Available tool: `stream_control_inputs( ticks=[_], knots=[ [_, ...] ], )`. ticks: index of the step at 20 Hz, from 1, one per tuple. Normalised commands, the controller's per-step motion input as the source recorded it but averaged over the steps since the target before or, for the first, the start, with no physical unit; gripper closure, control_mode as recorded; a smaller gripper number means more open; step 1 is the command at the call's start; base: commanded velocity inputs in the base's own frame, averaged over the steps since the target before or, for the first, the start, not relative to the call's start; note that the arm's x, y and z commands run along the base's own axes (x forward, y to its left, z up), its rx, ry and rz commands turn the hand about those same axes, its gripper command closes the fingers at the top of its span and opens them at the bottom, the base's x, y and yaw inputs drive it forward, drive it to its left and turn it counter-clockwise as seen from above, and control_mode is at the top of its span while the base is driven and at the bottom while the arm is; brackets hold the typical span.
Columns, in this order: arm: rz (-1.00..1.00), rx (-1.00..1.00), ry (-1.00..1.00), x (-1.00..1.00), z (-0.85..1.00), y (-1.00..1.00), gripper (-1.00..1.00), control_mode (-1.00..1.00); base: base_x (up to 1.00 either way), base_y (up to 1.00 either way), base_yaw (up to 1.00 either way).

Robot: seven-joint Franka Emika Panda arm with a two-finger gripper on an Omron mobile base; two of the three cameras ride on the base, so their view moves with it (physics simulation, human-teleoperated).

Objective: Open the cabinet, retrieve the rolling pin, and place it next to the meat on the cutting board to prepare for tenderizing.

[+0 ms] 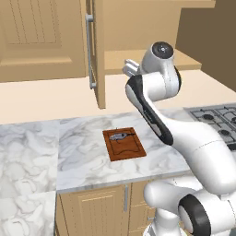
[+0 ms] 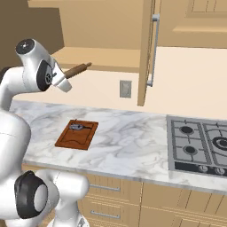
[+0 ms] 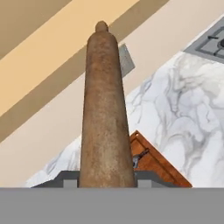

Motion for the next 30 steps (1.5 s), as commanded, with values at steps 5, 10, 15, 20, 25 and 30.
stream_control_inputs(
  ticks=[5, 10, 15, 20, 25, 30],
  knots=[
    [0.00, 0.00, 0.03, -0.75, -0.44, 0.00, 1.00, -1.00, 0.00, 0.00, 0.00],
    [0.00, 0.00, 0.03, -0.58, -0.42, 0.00, 1.00, -1.00, 0.00, 0.00, 0.00],
    [0.00, 0.00, 0.19, -0.07, -0.36, 0.02, 1.00, -1.00, 0.00, 0.00, 0.00],
    [0.00, 0.00, 0.23, 0.24, -0.59, 0.00, 1.00, -1.00, 0.00, 0.00, 0.00],
    [0.00, 0.00, 0.08, 0.06, -0.54, 0.00, 1.00, -1.00, 0.00, 0.00, 0.00],
    [0.00, 0.00, 0.05, 0.04, -0.36, 0.00, 1.00, -1.00, 0.00, 0.00, 0.00]
  ],
)
